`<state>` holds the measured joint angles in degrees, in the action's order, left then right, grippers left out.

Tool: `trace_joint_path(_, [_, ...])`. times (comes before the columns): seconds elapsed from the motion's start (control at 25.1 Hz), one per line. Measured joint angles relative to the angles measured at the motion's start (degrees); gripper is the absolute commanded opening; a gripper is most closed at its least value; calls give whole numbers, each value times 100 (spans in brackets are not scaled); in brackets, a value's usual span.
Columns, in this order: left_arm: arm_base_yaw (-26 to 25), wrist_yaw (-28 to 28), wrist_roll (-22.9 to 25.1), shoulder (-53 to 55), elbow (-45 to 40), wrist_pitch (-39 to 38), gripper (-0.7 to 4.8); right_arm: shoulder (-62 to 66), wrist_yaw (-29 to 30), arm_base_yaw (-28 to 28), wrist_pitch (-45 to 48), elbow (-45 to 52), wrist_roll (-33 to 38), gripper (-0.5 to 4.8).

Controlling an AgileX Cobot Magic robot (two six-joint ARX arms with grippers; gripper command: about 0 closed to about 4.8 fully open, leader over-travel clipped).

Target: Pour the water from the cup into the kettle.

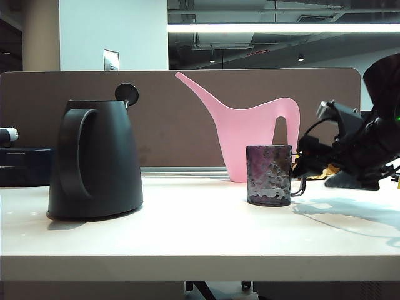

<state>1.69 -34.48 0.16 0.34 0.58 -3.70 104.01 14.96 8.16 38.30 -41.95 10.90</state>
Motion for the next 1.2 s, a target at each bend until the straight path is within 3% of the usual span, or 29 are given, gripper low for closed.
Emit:
trace_joint_path(0.12, [0,-2,0,0,2,2,-5,269,-85,70,-4,-164,0,354])
trace_joint_path(0.2, [0,-2,0,0,2,2,-5,354,-92,114,0,-304,0,310])
trace_joint_path(0.36, [0,-2,0,-2,0,2,-5,555,-131,208,-4,-546,0,107])
trace_joint_path(0.4, [0,0,0,-2,2,2,-5,592,-131,212,7,-575,0,16])
trace_joint_path(0.44, [0,0,0,-2,0,-2,-5,616,-131,212,2,-579,-2,-8])
trace_joint_path(1.2, [0,0,0,-2,0,2,-5,201,-341,208,-44,-599,-9,-9])
